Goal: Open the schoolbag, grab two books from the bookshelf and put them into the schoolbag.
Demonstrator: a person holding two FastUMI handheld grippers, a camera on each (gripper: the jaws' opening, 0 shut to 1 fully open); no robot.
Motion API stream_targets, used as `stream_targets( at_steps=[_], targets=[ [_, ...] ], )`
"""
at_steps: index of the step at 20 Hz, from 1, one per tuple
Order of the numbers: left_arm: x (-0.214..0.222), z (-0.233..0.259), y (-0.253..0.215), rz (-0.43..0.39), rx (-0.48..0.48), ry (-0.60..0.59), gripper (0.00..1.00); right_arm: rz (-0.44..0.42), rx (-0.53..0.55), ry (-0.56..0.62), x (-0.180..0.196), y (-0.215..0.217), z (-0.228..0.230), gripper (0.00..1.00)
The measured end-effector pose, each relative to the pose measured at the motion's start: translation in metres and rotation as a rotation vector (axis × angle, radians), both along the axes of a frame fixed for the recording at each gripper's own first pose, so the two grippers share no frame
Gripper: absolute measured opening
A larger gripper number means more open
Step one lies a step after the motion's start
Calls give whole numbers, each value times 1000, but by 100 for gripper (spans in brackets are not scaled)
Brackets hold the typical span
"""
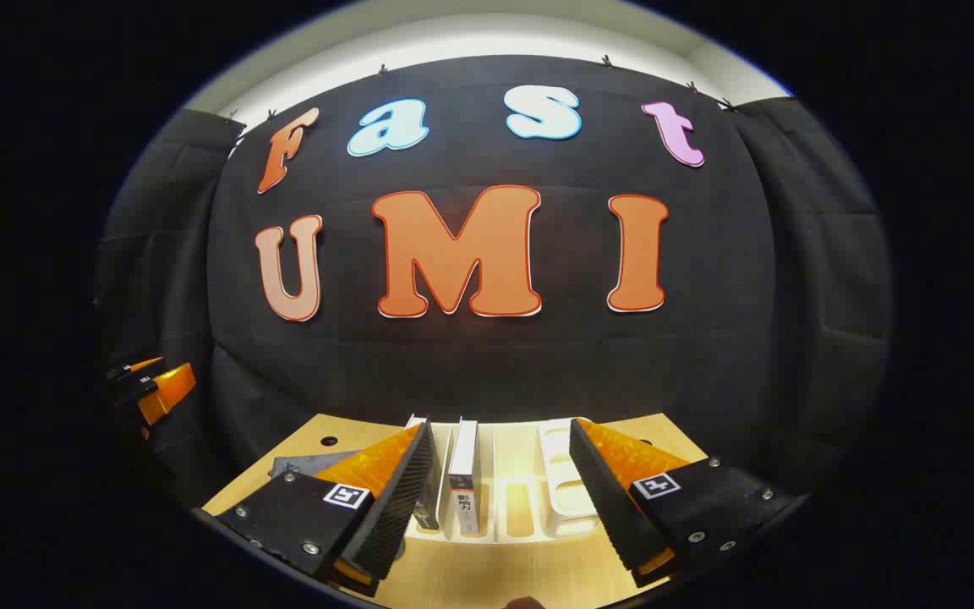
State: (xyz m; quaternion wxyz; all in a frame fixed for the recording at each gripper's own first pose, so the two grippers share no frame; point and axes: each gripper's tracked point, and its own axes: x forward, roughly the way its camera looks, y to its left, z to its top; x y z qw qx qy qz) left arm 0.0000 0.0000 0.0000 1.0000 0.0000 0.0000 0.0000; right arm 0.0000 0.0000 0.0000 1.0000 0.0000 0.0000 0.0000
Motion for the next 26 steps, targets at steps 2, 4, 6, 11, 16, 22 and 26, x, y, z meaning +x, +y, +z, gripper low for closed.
stream_targets(
  at_steps=[2, 4, 6, 11, 16, 22, 26],
  targets=[
    [6, -4, 1, -6, -11, 6, 96, -18, -6, 0, -2, -3, 3, 97],
    [8, -7, -2, -9, -29, 11, 96, -29, -28, -16, -3, -7, 11, 97],
    [9, -8, -4, -14, -36, 12, 96, -36, -41, -17, -4, -12, 14, 97],
    [7, -6, -8, -12, -29, 8, 96, -42, -28, -15, -3, -19, 17, 97],
    [5, -7, -5, 0, -7, 6, 96, -31, -37, -6, 0, -15, 12, 97],
    [3, -18, 1, 4, 63, 28, 96, -19, -25, 16, 0, -10, 1, 97],
    [3, -41, 0, -17, 130, 74, 96, -21, -10, 50, -1, -13, -14, 97]
  ],
)
